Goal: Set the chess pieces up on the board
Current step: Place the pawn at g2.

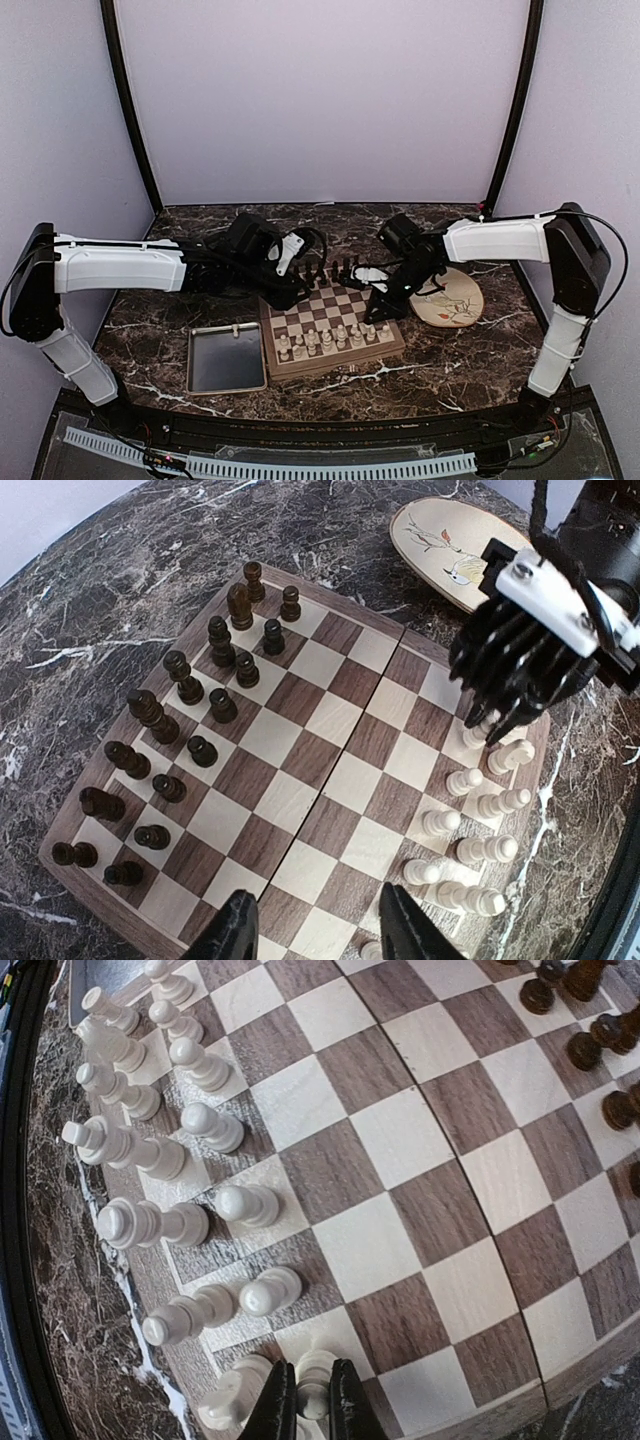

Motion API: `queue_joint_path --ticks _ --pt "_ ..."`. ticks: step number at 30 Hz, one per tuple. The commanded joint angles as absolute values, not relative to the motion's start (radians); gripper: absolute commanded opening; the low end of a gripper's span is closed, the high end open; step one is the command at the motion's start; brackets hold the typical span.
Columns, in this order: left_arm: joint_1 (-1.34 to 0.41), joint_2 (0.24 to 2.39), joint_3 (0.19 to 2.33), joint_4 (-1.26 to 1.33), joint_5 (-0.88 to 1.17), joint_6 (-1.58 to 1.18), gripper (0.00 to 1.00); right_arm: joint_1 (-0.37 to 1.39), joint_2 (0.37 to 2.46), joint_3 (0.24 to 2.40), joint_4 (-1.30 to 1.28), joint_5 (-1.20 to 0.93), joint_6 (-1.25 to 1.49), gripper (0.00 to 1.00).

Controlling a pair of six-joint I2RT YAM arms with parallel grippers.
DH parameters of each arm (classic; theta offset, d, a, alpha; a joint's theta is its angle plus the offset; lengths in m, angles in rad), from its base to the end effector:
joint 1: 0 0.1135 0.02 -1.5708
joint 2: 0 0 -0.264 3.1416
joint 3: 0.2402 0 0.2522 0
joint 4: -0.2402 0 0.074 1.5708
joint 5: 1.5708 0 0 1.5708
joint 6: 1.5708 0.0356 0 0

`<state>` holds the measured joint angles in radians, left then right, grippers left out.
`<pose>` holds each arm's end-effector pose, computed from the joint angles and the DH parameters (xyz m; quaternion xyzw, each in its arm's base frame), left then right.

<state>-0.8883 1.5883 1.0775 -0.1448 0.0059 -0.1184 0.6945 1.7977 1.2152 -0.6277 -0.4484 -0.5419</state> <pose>0.2234 -0.2752 0.2432 0.3381 0.8310 -0.2154 0.3857 0.2624 0.2387 0.1868 -0.5884 0.7585 0.2314 0.1577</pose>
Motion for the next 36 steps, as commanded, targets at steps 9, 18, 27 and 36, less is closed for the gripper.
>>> queue_joint_path --ticks 9,18,27,36 --pt "-0.885 1.552 1.062 -0.143 0.009 -0.141 0.43 0.712 1.843 1.248 -0.623 -0.444 -0.558 0.02" --pt "-0.885 1.552 1.059 -0.161 0.009 -0.138 0.43 0.713 1.848 1.259 -0.624 -0.460 -0.546 0.11" --pt "-0.877 1.490 1.042 -0.302 -0.062 -0.183 0.45 0.697 1.824 1.324 -0.672 -0.562 -0.514 0.20" --pt "-0.841 1.405 0.976 -0.437 -0.097 -0.293 0.45 0.666 1.797 1.347 -0.696 -0.609 -0.503 0.21"
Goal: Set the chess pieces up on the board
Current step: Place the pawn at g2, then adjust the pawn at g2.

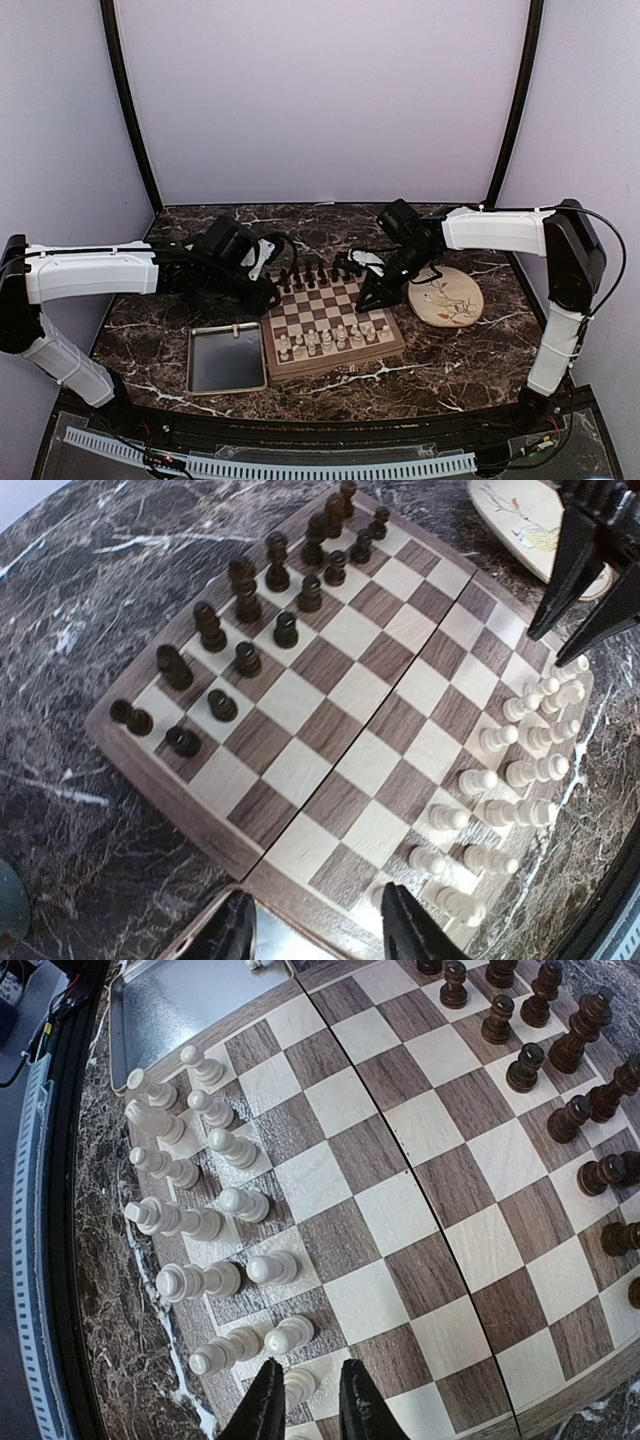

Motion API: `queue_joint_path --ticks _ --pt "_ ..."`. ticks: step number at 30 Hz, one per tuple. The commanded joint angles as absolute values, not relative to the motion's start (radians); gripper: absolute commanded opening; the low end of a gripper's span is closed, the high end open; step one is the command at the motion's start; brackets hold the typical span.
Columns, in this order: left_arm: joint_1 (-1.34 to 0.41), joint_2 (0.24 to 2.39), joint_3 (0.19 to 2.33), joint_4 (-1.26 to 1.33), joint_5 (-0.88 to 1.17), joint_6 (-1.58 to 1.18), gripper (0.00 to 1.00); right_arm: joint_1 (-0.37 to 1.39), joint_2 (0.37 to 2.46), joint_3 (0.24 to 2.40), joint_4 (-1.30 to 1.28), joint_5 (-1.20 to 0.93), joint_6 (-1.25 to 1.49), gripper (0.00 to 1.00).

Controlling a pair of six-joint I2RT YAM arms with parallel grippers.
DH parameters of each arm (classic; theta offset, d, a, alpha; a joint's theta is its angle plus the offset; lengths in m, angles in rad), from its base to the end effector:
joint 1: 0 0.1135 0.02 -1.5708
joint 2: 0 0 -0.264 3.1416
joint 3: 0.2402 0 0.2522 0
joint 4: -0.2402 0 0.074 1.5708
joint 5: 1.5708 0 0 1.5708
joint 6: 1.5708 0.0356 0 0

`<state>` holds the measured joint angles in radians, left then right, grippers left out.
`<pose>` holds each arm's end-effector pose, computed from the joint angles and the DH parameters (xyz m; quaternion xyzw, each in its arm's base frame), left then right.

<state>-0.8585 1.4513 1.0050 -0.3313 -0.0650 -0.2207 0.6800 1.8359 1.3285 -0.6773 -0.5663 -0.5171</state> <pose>0.2066 -0.2357 0.2472 0.2771 0.8793 -0.1727 0.3466 0.2769 0.2485 0.2053 -0.5752 0.7483 0.2883 0.1613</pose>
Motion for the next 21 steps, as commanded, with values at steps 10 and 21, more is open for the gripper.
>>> queue_joint_path --ticks 10,21 --pt "-0.833 1.398 0.948 -0.477 -0.079 -0.346 0.45 0.663 1.820 1.389 -0.801 -0.549 -0.578 0.21" --pt "-0.833 1.424 0.956 -0.464 -0.066 -0.325 0.44 0.692 1.885 1.399 -0.863 -0.506 -0.603 0.22"
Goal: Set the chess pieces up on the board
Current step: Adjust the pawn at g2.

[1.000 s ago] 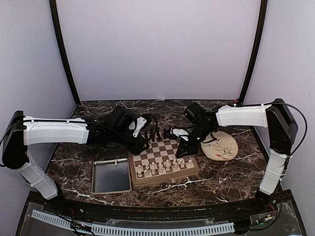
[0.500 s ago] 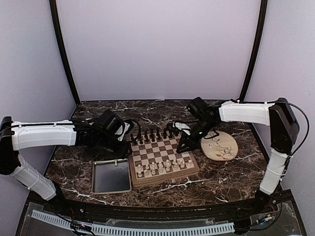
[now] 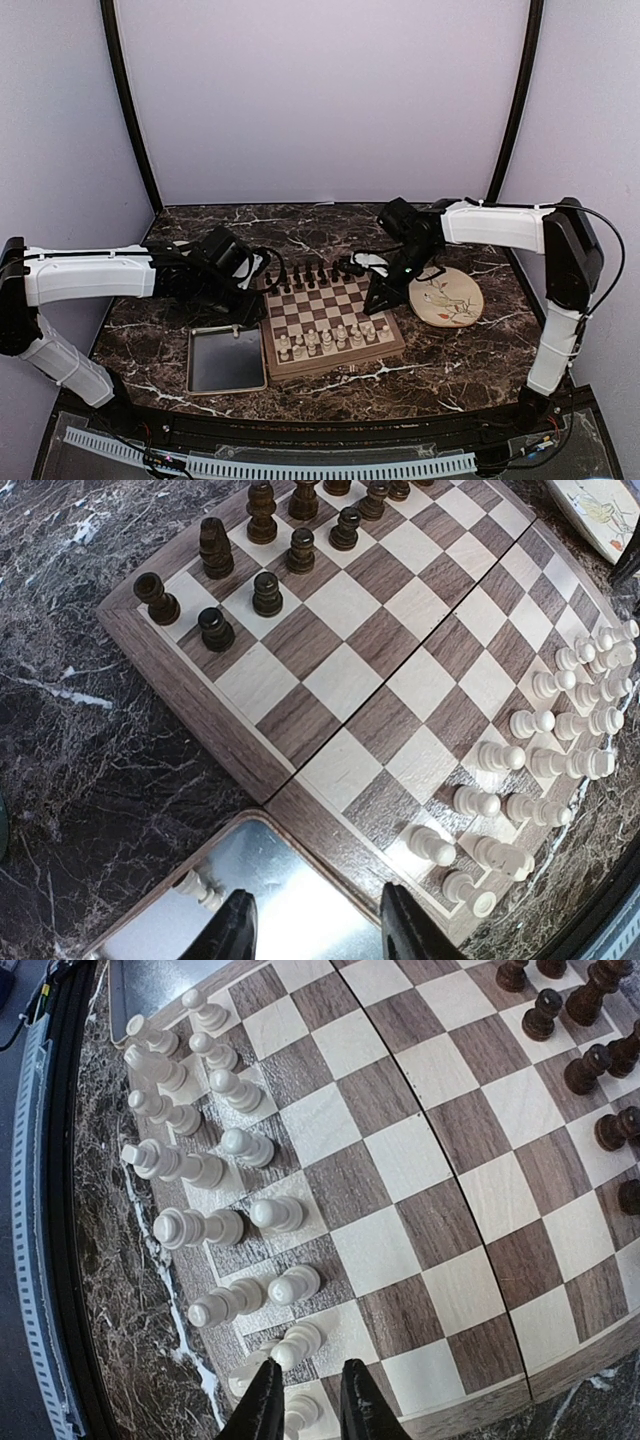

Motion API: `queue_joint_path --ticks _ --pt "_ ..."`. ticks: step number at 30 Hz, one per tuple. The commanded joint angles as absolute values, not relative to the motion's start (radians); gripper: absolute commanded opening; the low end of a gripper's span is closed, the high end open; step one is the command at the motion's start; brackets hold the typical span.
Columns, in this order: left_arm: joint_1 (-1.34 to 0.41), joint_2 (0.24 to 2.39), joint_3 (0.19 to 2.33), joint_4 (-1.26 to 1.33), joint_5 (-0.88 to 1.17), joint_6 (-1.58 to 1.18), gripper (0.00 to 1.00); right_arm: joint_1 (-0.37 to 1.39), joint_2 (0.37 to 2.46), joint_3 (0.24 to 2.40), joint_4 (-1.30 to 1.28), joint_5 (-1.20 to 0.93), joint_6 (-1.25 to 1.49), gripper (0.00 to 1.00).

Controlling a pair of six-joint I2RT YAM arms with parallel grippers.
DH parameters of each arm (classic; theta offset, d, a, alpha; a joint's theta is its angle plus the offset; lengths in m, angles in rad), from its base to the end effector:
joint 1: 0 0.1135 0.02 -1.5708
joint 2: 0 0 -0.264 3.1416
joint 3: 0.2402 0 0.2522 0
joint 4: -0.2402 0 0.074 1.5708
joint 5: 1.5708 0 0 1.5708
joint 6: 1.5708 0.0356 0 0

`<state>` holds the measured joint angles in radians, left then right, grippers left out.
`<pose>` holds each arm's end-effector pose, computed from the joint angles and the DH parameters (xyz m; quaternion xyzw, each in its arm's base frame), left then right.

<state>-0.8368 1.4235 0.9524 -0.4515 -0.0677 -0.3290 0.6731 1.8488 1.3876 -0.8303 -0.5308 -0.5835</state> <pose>0.1980 -0.2159 0.2296 0.2275 0.9197 -0.1484 0.2834 0.2760 0.2431 0.2114 -0.5912 0.7516 0.2655 0.1226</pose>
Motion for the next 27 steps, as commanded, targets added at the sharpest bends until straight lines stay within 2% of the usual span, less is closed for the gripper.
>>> queue_joint_path --ticks 1,27 --pt "-0.833 1.423 0.956 -0.463 -0.068 -0.324 0.44 0.694 1.890 1.398 -0.866 -0.501 -0.606 0.22" --pt "-0.830 1.442 0.952 -0.448 -0.070 -0.311 0.44 0.707 1.950 1.424 -0.903 -0.488 -0.643 0.26"
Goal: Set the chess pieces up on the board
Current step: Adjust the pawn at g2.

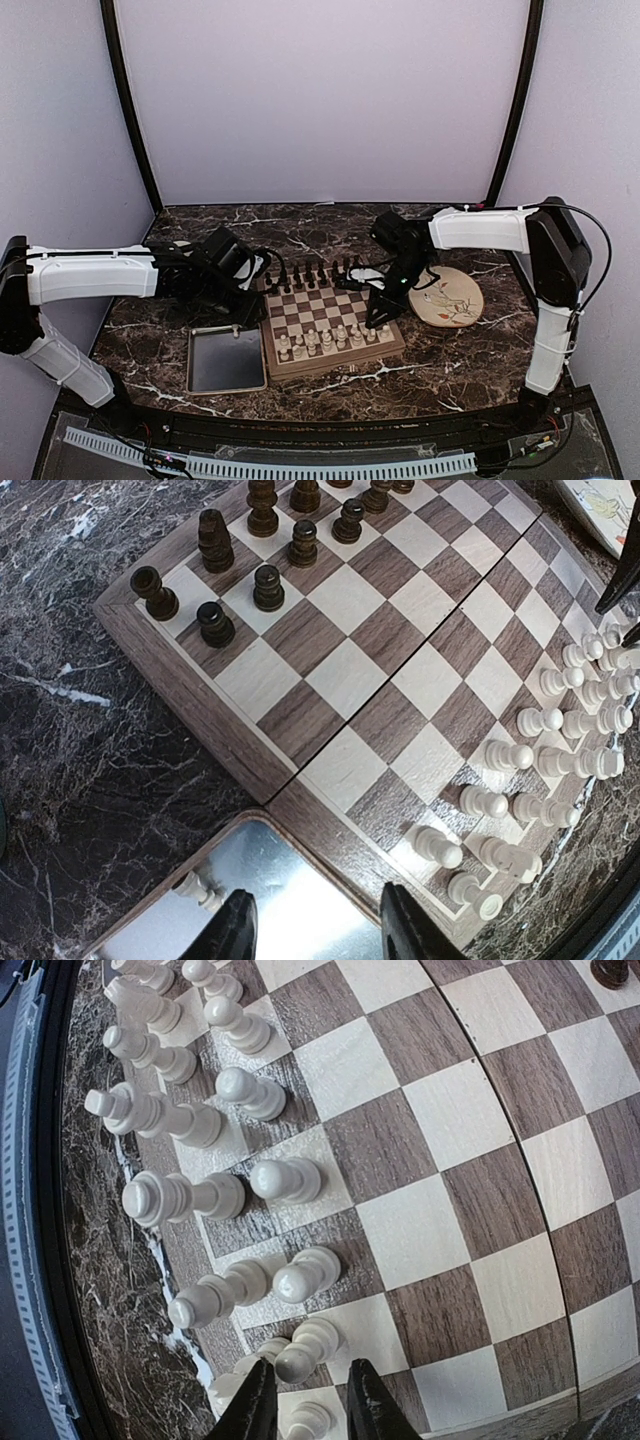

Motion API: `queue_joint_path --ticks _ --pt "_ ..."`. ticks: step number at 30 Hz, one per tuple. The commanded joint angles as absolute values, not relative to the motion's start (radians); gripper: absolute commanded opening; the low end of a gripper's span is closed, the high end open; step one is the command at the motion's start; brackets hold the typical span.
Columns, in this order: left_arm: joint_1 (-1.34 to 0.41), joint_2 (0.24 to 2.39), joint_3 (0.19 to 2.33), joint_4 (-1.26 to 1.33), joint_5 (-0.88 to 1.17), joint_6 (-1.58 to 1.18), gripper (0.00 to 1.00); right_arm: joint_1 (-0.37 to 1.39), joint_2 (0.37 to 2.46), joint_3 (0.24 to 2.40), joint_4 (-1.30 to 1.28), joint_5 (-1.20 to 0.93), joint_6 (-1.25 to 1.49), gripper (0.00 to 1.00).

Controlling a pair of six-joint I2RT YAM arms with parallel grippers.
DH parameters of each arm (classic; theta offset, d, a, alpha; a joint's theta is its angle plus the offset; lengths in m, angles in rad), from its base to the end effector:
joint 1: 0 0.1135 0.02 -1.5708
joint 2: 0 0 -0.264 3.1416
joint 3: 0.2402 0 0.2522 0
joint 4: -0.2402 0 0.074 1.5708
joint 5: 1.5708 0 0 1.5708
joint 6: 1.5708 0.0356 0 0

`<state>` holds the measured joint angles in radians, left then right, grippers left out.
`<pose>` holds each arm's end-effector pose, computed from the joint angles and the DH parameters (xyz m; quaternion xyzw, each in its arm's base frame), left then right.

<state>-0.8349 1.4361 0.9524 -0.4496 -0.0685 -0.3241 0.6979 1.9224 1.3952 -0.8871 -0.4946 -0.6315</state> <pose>0.1995 -0.2167 0.2263 0.2294 0.9210 -0.1443 0.2799 0.2720 0.2502 0.1859 -0.6113 0.7490 0.2464 0.0677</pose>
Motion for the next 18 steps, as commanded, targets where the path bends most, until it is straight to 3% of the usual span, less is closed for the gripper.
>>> queue_joint_path --ticks 1,18 --pt "-0.830 1.443 0.953 -0.448 -0.069 -0.310 0.44 0.708 1.954 1.428 -0.901 -0.483 -0.640 0.26" --pt "-0.828 1.459 0.960 -0.437 -0.063 -0.307 0.44 0.712 1.963 1.443 -0.879 -0.452 -0.613 0.21"
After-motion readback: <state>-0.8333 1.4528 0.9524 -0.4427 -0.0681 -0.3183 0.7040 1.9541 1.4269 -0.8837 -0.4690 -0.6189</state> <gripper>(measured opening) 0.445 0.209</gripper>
